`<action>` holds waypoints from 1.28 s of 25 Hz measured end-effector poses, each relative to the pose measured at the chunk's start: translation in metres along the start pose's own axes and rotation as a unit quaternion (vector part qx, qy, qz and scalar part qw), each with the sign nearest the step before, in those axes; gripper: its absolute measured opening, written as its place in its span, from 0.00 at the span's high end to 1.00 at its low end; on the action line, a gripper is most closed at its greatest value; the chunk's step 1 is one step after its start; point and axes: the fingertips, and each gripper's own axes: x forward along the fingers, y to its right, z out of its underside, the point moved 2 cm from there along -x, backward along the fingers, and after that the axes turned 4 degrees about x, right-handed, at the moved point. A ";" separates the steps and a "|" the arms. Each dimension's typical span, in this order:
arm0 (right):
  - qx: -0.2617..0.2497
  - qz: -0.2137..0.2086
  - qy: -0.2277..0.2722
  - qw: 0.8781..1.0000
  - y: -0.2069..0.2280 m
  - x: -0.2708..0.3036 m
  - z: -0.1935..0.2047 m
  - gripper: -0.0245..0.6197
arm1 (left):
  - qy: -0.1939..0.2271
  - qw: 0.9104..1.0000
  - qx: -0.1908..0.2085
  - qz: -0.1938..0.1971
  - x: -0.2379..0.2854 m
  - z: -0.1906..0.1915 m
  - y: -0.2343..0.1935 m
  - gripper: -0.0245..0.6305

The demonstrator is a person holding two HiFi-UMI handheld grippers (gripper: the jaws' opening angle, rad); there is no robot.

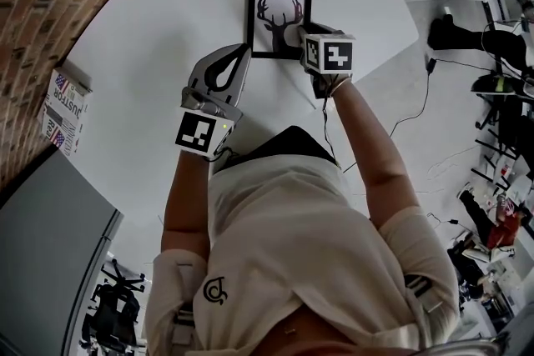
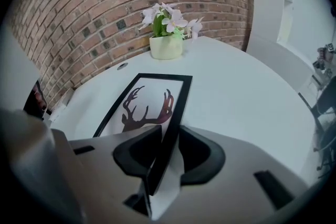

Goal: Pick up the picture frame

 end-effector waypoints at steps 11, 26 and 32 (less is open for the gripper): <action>-0.016 -0.012 0.004 1.000 0.000 -0.006 0.012 0.79 | 0.007 0.999 0.008 -0.031 -0.010 -0.007 0.032 0.94; -0.106 -0.045 -0.021 0.993 -0.001 -0.025 0.048 0.79 | -0.004 0.991 -0.009 -0.134 -0.046 0.014 0.100 0.94; -0.144 -0.060 -0.031 0.987 -0.004 -0.032 0.069 0.79 | -0.009 0.983 -0.003 -0.181 -0.066 0.018 0.118 0.94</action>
